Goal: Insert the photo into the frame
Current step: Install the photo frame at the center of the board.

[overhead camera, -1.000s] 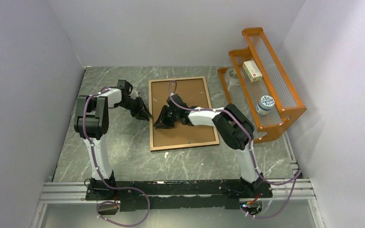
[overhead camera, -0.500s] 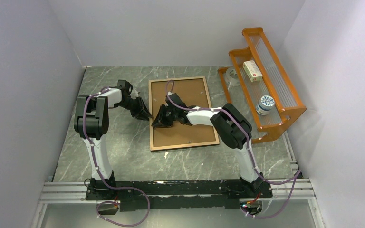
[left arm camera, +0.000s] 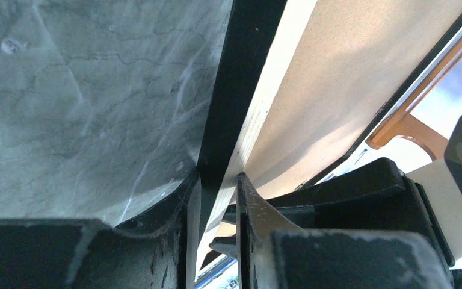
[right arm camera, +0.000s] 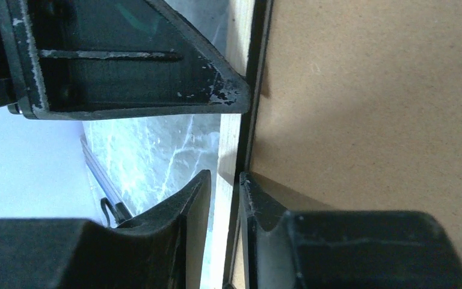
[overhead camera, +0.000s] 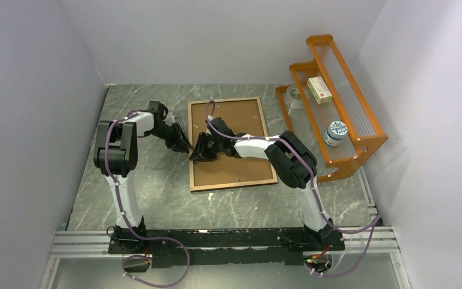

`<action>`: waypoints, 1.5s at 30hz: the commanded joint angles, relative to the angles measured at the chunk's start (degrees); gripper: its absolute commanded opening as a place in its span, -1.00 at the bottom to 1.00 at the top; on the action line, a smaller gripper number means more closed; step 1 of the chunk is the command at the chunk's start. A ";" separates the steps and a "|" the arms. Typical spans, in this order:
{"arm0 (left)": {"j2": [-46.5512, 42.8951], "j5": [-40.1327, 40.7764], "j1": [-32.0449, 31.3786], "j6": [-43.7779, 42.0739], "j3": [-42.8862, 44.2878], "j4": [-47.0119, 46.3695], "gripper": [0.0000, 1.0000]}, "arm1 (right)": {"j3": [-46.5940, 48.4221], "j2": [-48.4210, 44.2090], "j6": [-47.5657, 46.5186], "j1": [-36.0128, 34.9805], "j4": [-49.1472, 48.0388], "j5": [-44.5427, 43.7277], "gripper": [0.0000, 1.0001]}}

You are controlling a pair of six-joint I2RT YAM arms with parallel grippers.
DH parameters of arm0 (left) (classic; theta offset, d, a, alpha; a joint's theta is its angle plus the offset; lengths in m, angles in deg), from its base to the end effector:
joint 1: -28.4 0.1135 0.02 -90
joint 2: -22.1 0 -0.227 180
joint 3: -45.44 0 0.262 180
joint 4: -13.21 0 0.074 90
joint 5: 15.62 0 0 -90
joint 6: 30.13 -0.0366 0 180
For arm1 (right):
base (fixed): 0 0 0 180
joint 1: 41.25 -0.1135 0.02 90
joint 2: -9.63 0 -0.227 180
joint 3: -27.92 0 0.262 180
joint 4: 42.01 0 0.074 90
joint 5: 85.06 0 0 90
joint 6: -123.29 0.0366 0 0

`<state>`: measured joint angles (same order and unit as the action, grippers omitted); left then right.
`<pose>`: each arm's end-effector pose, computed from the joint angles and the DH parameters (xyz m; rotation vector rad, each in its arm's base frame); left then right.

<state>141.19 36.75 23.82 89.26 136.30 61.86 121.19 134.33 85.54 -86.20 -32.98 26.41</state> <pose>0.3816 -0.0530 0.0876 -0.5183 2.8921 -1.0553 0.3126 0.3309 0.0934 -0.0607 2.5788 1.2116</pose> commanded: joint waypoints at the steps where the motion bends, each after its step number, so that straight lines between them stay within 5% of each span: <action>1: 3.16 7.73 -1.31 -2.24 -1.82 4.78 -0.92 | 1.17 -2.92 -3.88 -0.40 3.54 -3.36 -0.36; 8: 2.19 6.31 -1.31 -1.16 0.47 5.61 -0.55 | -3.47 -13.44 -2.23 3.02 2.06 -7.96 -0.08; 13: 1.66 5.97 -1.31 -1.18 2.07 5.15 -0.25 | -2.06 -15.16 -3.42 5.13 6.89 -12.90 -0.05; 20: 2.91 6.47 -1.24 -1.37 4.25 3.11 -0.15 | 4.98 -8.97 -3.89 7.62 7.25 -13.18 -0.16; 28: 4.82 10.05 -1.22 -1.10 6.15 1.23 -0.25 | 19.68 3.74 -6.26 8.46 8.83 -10.18 -0.27; 35: 4.79 10.27 -1.22 -3.62 5.45 0.26 -0.53 | 27.53 12.03 -7.86 9.03 8.14 -9.46 -0.34; 45: 5.72 8.50 -1.22 -1.59 3.41 -0.67 -0.62 | 33.52 18.89 -8.54 9.18 9.02 -7.83 -0.38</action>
<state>143.55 39.60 22.79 87.99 141.57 65.67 151.94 151.05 78.44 -77.22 -24.02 17.49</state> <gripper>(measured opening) 0.302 0.310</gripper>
